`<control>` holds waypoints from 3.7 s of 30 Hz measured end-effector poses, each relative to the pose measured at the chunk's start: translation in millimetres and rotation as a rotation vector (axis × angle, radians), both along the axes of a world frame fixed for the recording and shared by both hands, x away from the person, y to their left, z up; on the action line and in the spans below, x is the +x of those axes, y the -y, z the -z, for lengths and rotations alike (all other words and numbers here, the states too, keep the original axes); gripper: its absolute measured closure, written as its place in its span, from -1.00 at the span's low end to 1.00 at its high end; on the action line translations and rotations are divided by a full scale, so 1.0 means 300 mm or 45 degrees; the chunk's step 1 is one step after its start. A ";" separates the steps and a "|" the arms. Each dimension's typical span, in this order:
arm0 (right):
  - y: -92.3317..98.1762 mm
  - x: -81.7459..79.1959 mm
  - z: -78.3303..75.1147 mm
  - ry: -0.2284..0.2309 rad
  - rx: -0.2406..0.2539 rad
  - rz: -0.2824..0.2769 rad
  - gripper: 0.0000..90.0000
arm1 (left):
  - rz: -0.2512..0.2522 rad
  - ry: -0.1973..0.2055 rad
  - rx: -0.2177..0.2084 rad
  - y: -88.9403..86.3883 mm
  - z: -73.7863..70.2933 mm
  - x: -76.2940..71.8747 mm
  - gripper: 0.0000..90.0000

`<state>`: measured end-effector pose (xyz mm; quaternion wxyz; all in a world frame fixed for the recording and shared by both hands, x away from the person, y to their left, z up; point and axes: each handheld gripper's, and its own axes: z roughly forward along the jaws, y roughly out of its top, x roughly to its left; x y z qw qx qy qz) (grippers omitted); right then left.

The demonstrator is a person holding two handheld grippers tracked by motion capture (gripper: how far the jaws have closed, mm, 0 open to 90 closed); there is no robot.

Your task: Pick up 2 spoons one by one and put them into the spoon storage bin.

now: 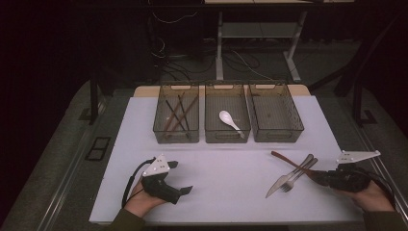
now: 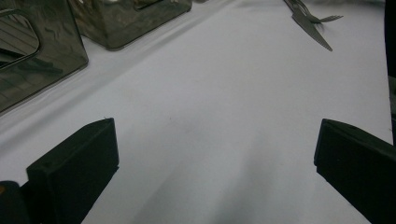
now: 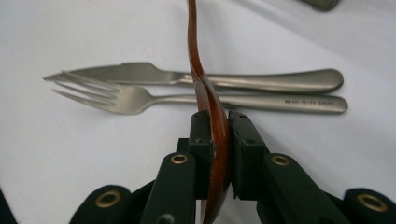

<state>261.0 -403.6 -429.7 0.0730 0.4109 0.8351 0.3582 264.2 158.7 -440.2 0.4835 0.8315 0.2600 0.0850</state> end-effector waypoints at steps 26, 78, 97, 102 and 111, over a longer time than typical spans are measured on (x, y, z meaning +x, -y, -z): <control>-0.128 0.096 -0.121 0.137 0.117 -0.049 0.77 | -0.002 -0.005 0.003 0.002 0.004 0.001 -1.00; -0.537 0.418 -0.217 0.242 0.176 0.074 0.77 | 0.012 -0.008 -0.004 0.007 0.009 0.003 -1.00; -0.699 0.545 -0.152 0.182 0.011 0.110 0.77 | 0.017 -0.007 -0.003 0.005 0.007 -0.001 -1.00; -0.718 0.544 -0.135 0.169 -0.032 0.108 0.74 | 0.019 -0.007 -0.001 0.007 0.007 -0.001 -1.00; -0.712 0.536 -0.141 0.199 0.025 0.087 0.34 | 0.019 -0.007 -0.002 0.007 0.007 -0.002 -1.00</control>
